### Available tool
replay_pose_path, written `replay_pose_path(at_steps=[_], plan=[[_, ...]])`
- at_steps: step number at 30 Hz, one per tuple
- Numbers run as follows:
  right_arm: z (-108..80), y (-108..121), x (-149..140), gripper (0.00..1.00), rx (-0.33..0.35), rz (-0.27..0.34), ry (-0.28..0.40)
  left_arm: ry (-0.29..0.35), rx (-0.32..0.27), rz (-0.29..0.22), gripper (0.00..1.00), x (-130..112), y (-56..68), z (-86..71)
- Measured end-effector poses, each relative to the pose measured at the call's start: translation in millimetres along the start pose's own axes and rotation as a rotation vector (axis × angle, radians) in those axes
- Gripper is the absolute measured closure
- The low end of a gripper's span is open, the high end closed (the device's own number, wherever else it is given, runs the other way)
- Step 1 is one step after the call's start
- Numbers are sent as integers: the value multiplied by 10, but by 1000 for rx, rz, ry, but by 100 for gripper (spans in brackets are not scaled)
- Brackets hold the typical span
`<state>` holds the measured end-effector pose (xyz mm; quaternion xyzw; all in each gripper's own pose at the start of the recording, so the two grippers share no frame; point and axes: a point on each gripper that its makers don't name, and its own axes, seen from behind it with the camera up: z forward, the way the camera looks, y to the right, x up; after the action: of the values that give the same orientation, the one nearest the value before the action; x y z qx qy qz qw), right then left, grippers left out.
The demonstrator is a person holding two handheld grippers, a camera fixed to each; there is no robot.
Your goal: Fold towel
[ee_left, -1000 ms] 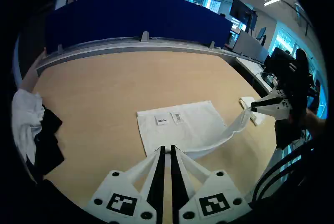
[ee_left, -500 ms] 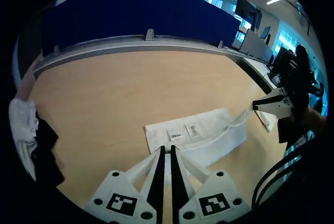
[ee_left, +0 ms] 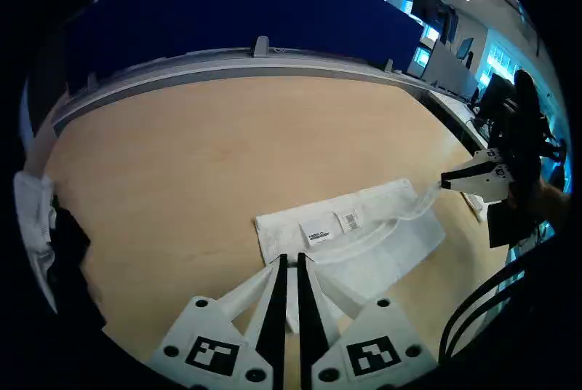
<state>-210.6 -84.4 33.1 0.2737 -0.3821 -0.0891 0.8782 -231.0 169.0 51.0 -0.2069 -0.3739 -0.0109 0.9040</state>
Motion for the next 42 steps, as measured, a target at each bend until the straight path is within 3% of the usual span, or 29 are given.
replay_pose_path(at_steps=[11,15,19,21,23,27,34,42], plan=[[229,132,-76,81,-47,28,-14,-21,45,0,91,-103,-123,262],[251,181,-56,73,-71,35,-9,-16,57,-1,76,-89,-154,282],[234,213,-30,48,-89,44,-1,-14,57,4,61,-75,-173,269],[218,232,-14,32,-98,48,5,-15,58,8,48,-72,-189,259],[201,244,5,25,-103,50,13,-15,64,13,28,-66,-213,243],[185,239,18,16,-99,56,18,-16,67,20,11,-62,-231,219],[119,180,-30,13,-86,54,13,-11,82,18,8,-54,-241,107],[-15,69,-204,13,-75,36,-6,-9,115,9,8,-160,-254,-164]])
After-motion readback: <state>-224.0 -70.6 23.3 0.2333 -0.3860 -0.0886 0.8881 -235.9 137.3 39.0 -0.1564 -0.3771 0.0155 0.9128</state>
